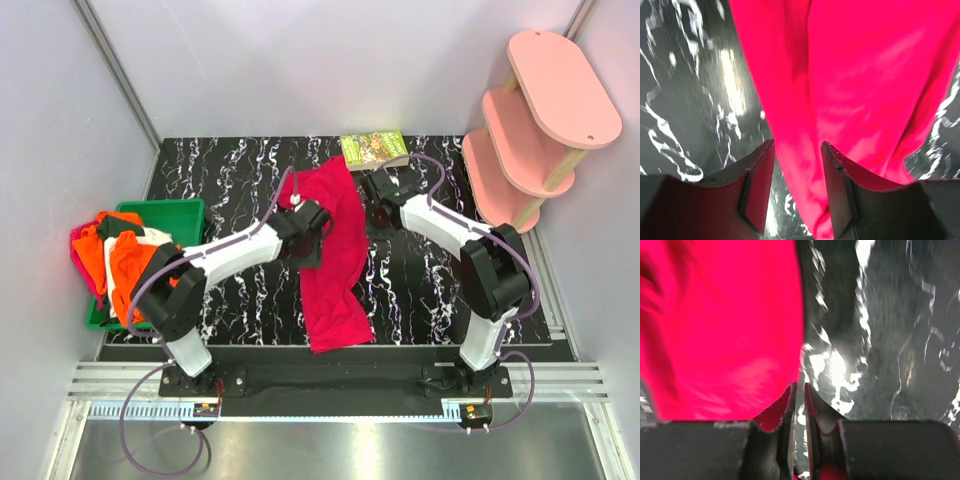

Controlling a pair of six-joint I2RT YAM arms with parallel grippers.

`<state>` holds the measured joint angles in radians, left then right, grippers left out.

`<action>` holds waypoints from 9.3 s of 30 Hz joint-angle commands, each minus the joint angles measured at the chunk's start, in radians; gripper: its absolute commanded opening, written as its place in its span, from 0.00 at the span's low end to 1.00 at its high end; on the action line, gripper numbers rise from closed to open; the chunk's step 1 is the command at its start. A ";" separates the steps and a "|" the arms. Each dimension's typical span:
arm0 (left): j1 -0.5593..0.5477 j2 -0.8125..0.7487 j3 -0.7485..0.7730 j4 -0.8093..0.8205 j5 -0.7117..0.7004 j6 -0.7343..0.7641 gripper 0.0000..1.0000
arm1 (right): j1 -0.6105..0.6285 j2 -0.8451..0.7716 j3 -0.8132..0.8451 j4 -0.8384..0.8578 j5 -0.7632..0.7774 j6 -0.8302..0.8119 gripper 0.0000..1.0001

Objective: Fold and stack the t-shirts
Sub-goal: Rotate the tshirt 90 degrees, then grab the bottom of the folded rectangular tshirt with both arms

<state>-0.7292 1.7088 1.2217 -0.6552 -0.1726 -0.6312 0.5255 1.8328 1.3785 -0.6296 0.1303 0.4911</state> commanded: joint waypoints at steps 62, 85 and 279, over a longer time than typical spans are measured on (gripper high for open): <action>-0.308 -0.324 -0.528 -0.239 -0.107 -0.480 0.00 | 0.022 -0.251 -0.318 0.105 -0.075 0.049 0.22; 0.160 0.007 0.117 0.110 -0.156 0.089 0.00 | 0.022 0.234 0.408 0.091 -0.152 -0.069 0.00; 0.304 0.377 0.521 0.035 -0.354 0.177 0.68 | 0.024 0.031 0.151 0.045 -0.201 -0.005 0.41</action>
<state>-0.4255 2.1662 1.7058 -0.6941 -0.4797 -0.4450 0.5518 1.8679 1.5253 -0.6094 -0.0700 0.4873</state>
